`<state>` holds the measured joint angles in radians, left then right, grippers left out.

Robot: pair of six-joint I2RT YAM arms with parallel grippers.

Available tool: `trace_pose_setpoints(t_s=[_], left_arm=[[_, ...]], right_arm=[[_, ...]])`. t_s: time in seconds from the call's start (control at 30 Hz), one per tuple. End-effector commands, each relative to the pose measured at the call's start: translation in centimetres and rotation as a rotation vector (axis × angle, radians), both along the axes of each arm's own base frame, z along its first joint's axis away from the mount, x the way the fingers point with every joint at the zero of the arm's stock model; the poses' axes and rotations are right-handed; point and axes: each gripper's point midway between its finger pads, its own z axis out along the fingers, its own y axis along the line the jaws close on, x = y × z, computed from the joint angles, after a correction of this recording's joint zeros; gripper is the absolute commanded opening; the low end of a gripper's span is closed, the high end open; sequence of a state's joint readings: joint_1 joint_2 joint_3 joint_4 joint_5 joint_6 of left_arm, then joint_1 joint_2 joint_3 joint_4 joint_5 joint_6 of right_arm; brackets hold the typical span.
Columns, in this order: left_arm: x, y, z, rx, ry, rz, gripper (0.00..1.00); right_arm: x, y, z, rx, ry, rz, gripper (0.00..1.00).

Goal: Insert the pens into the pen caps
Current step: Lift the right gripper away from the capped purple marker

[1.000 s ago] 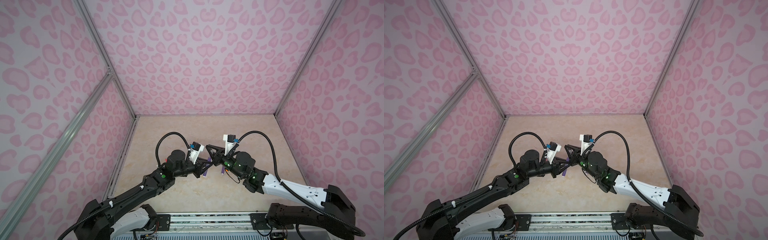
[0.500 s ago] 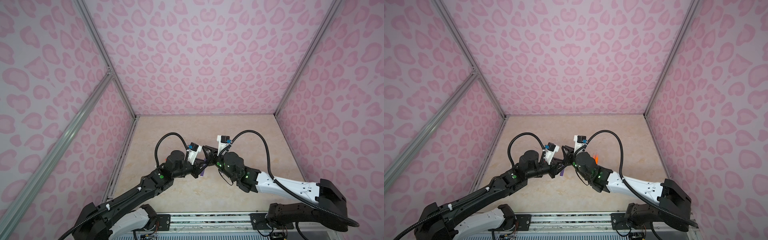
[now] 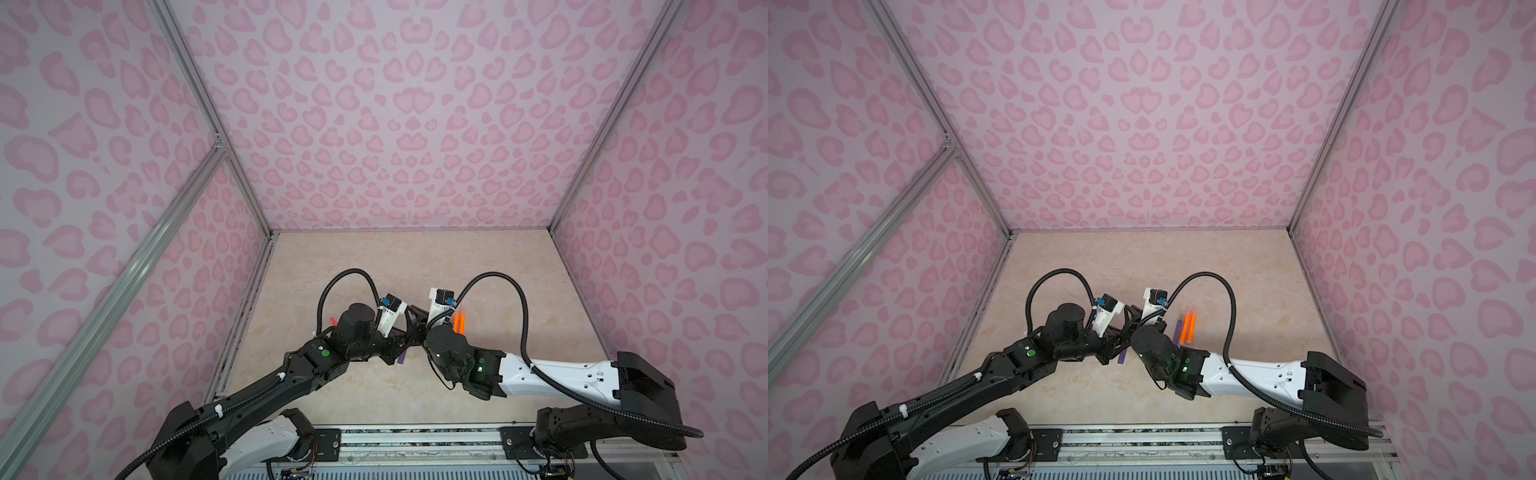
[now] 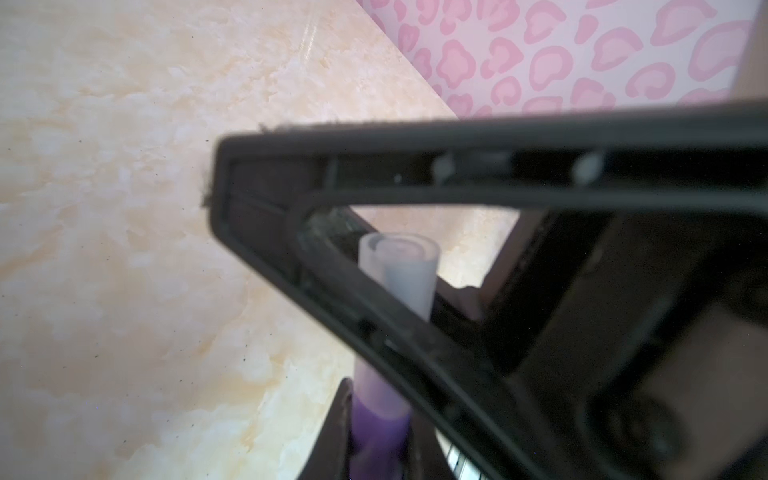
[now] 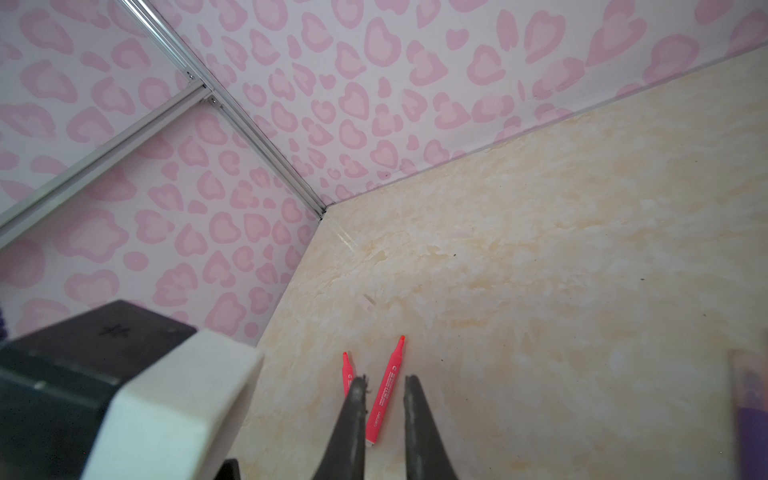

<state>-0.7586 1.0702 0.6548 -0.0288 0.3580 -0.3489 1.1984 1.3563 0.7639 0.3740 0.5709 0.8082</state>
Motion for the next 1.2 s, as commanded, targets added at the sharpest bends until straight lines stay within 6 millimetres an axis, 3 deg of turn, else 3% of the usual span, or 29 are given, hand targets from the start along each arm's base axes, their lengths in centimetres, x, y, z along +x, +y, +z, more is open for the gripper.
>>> trace_pose_setpoints(t_s=[0.0, 0.1, 0.17, 0.23, 0.27, 0.33, 0.4, 0.47, 0.6, 0.73, 0.87, 1.07, 1.17], left_arm=[[7.4, 2.5, 6.0, -0.133, -0.216, 0.390, 0.04], [7.5, 2.6, 5.7, -0.127, -0.205, 0.402, 0.04], [7.7, 2.6, 5.3, -0.123, -0.189, 0.414, 0.04], [7.8, 2.3, 4.8, -0.115, -0.175, 0.410, 0.04], [7.9, 2.3, 4.3, -0.104, -0.164, 0.414, 0.04], [8.3, 2.2, 3.5, -0.087, -0.142, 0.426, 0.04], [8.6, 1.9, 2.7, -0.075, -0.115, 0.431, 0.04], [8.9, 1.4, 1.9, -0.063, -0.084, 0.431, 0.04], [9.8, 0.8, -1.8, 0.060, 0.038, 0.452, 0.04], [10.4, -1.8, -4.9, 0.145, 0.147, 0.375, 0.04], [10.9, -4.3, -8.1, 0.211, 0.252, 0.294, 0.03], [10.7, -6.6, -11.3, 0.234, 0.356, 0.212, 0.03], [10.5, -7.8, -12.4, 0.228, 0.396, 0.164, 0.03]], right_arm=[[-3.0, 1.8, -1.8, -0.027, 0.058, 0.191, 0.00], [-2.2, 0.2, -1.3, -0.030, 0.056, 0.140, 0.00], [-1.2, -1.5, -1.2, -0.033, 0.061, 0.082, 0.19], [-0.4, -3.6, -1.1, -0.037, 0.061, 0.004, 0.50], [0.0, -4.8, -0.8, -0.042, 0.053, -0.038, 0.61], [0.7, -7.3, -0.6, -0.063, 0.045, -0.122, 0.73], [1.1, -9.8, -0.7, -0.059, 0.064, -0.184, 0.78], [1.1, -12.1, -1.1, -0.050, 0.068, -0.231, 0.80], [0.5, -16.2, -1.1, -0.022, 0.026, -0.314, 0.82], [0.3, -19.2, -2.1, 0.003, 0.031, -0.373, 0.83], [0.1, -19.5, -1.3, 0.050, 0.000, -0.351, 0.82], [0.8, -18.4, 2.7, 0.030, -0.059, -0.319, 0.81], [0.8, -18.0, 3.4, 0.007, -0.065, -0.301, 0.80]])
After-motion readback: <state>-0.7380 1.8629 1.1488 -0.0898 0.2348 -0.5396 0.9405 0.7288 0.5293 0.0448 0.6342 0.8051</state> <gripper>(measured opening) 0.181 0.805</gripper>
